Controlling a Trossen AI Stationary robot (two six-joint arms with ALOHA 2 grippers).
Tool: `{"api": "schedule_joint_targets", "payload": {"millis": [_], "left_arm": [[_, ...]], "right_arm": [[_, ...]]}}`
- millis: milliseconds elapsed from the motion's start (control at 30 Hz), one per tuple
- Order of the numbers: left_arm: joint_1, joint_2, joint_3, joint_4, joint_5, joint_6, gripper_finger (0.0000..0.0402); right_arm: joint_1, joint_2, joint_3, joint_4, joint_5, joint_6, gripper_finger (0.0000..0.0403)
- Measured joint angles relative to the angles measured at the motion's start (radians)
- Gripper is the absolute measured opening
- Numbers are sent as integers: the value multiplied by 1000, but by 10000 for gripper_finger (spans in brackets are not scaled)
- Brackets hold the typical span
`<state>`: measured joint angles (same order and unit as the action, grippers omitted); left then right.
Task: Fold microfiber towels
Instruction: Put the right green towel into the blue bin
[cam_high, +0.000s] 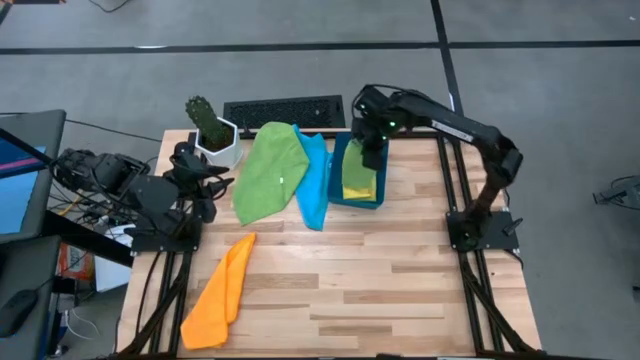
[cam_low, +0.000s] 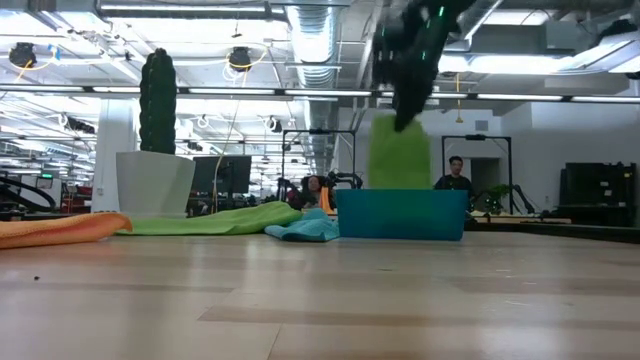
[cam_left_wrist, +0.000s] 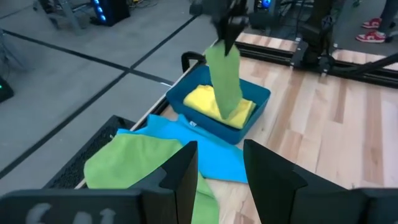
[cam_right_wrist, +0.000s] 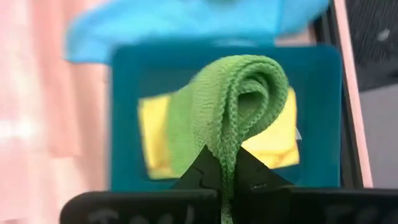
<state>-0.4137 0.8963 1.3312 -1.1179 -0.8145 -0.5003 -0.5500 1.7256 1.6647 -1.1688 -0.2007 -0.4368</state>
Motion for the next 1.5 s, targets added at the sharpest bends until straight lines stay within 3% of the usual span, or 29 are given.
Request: {"api": "schedule_joint_targets", "payload": {"millis": [300, 500, 800, 1200, 1500], "left_arm": [[0, 0, 0, -27, 49, 2, 123], [0, 0, 0, -29, 49, 3, 123], [0, 0, 0, -39, 64, -2, 123], [0, 0, 0, -61, 75, -48, 123], [0, 0, 0, -62, 46, -66, 123]], "right_arm": [[222, -121, 102, -137, 17, 242, 23], [316, -95, 75, -168, 16, 248, 23], [193, 36, -23, -113, 20, 117, 23], [-25, 141, -28, -92, 20, -42, 23], [-47, 145, -28, 9, 17, -93, 23]]}}
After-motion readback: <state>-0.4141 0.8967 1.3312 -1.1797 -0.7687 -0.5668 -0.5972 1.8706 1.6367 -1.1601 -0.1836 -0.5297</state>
